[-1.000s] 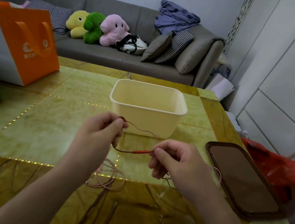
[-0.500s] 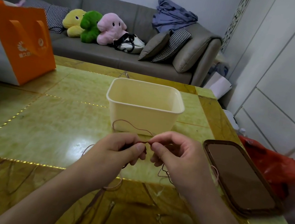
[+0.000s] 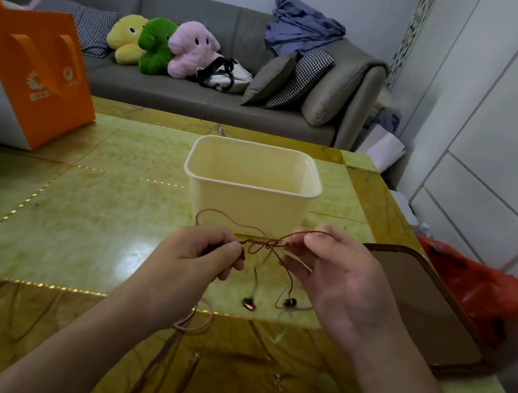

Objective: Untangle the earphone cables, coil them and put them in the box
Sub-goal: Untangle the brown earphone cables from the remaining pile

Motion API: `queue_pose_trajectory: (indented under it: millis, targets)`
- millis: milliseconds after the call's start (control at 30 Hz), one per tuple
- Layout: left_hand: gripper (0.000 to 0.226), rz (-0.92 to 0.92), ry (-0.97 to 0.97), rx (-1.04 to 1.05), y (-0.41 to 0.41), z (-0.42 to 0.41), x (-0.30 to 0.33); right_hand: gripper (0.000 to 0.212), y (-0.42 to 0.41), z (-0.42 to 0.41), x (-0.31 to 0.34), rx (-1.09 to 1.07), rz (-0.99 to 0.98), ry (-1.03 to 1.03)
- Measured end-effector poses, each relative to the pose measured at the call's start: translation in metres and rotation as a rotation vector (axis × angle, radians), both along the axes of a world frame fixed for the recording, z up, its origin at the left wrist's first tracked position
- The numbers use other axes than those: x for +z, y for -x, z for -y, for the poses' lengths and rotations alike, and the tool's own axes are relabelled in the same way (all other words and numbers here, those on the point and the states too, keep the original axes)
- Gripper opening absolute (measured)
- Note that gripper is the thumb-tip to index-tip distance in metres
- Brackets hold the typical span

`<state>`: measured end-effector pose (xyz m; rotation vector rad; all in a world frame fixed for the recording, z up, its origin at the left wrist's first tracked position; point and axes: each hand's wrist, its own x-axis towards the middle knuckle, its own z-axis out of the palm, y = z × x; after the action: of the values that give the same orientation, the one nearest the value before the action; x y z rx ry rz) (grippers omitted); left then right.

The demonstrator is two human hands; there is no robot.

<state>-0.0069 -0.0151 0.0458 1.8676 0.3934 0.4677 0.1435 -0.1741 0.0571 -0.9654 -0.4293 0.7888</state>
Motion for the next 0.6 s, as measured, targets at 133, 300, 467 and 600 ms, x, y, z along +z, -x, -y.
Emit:
queue_pose_trajectory:
  millis: [133, 300, 467, 600]
  targets:
    - [0.031, 0.011, -0.01, 0.085, -0.001, -0.005, -0.002, 0.014, -0.009, 0.004, -0.002, -0.057, -0.084, -0.067]
    - [0.03, 0.041, 0.029, 0.176, -0.002, -0.012, -0.004, 0.023, -0.018, 0.013, 0.003, -0.096, -0.223, -0.284]
    - [0.031, 0.04, 0.069, 0.235, -0.002, -0.019, -0.006, 0.031, -0.026, 0.019, 0.005, -0.135, -0.194, -0.329]
    - [0.031, 0.043, 0.036, 0.239, -0.003, -0.015, -0.006, 0.023, -0.028, 0.019, 0.006, -0.151, -0.188, -0.307]
